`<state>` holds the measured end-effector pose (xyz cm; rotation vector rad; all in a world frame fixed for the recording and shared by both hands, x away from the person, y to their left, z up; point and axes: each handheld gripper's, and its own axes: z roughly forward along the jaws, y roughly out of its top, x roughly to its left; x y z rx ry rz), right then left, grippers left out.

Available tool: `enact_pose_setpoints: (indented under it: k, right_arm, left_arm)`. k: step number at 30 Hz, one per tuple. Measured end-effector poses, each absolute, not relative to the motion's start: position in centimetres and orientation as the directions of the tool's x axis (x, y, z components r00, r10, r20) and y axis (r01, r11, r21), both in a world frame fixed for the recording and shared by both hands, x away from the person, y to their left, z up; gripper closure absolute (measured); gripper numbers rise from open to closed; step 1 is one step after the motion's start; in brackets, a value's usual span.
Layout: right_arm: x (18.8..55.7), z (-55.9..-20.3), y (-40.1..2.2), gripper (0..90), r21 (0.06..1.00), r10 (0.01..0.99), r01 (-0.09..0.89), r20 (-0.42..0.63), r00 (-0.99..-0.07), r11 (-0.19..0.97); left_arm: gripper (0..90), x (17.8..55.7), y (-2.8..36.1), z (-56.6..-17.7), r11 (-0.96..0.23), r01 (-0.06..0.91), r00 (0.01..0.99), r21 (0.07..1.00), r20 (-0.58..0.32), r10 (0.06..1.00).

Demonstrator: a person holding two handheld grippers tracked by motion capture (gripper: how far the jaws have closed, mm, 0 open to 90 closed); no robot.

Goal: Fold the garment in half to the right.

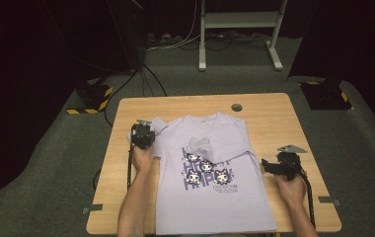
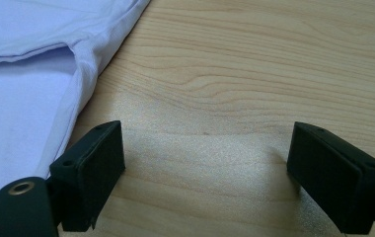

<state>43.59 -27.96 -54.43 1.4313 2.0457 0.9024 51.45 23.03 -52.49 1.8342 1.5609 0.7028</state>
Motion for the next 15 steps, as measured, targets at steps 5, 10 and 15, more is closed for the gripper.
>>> enact_pose_setpoints:
  k: [5,10,15]
  right_arm:
    - [43.6,-54.4,-28.0,13.4,0.745,0.941,0.624,-0.015,-0.337,0.235]
    - [43.6,-54.4,-28.0,13.4,0.745,0.941,0.624,-0.015,-0.337,0.235]
    - [43.6,-54.4,-28.0,13.4,0.745,0.941,0.624,-0.015,-0.337,0.235]
  left_arm:
    - [88.4,51.3,23.4,-51.8,-0.085,0.643,0.170,0.761,-0.034,0.985]
    - [88.7,51.3,23.4,-51.0,-0.065,0.630,0.179,0.774,-0.064,0.982]
    - [88.7,51.2,22.9,-49.9,-0.065,0.607,0.209,0.792,-0.080,0.975]
